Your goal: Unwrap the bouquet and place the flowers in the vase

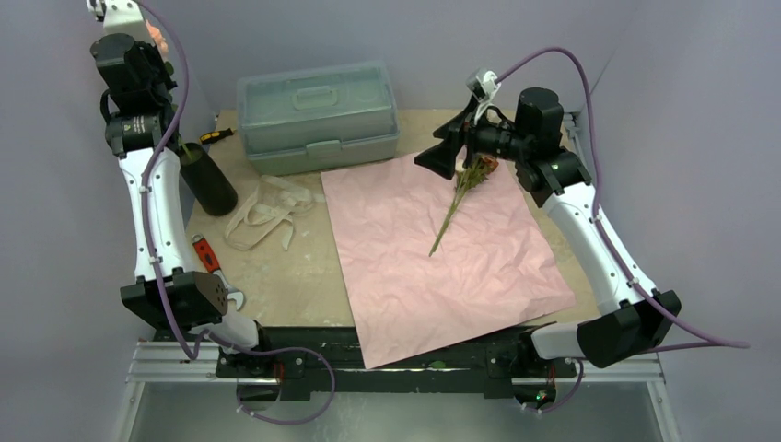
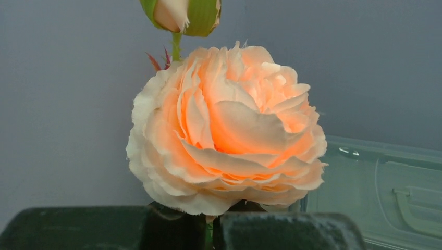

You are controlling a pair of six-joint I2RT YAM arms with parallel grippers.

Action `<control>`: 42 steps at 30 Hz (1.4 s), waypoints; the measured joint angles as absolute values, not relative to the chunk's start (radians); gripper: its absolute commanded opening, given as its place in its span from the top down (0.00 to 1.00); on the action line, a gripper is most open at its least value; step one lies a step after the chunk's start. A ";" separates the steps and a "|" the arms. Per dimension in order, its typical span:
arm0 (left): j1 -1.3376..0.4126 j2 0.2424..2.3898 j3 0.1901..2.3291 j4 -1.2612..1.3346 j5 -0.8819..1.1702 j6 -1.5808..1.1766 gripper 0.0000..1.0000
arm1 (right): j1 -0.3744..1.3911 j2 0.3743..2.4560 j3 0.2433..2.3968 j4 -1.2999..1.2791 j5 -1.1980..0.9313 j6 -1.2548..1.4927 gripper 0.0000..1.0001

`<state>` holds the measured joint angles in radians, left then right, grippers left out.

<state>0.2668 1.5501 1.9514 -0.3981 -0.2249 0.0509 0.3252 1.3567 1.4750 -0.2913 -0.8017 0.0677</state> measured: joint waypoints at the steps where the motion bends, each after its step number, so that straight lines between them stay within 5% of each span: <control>1: 0.271 1.550 1.925 -0.398 -0.220 0.043 1.00 | 0.323 1.357 1.475 -0.293 -0.786 0.070 0.02; 13: 0.295 1.560 1.763 -0.390 -0.186 -0.024 0.97 | 0.260 1.448 1.500 -0.358 -0.706 0.113 0.02; 22: 0.303 1.573 1.752 -0.408 -0.162 -0.031 0.66 | 0.249 1.512 1.518 -0.450 -0.699 0.139 0.02; 30: 0.311 1.573 1.758 -0.504 -0.139 -0.060 0.22 | 0.225 1.544 1.526 -0.510 -0.658 0.168 0.02; 42: 0.321 1.435 1.738 -0.668 -0.029 -0.054 0.08 | 0.211 1.561 1.526 -0.524 -0.537 0.232 0.04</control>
<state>0.3206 1.4345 1.7382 -0.6682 -0.0288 -0.0536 0.2111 1.5612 1.5257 -0.5240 -0.5373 0.2317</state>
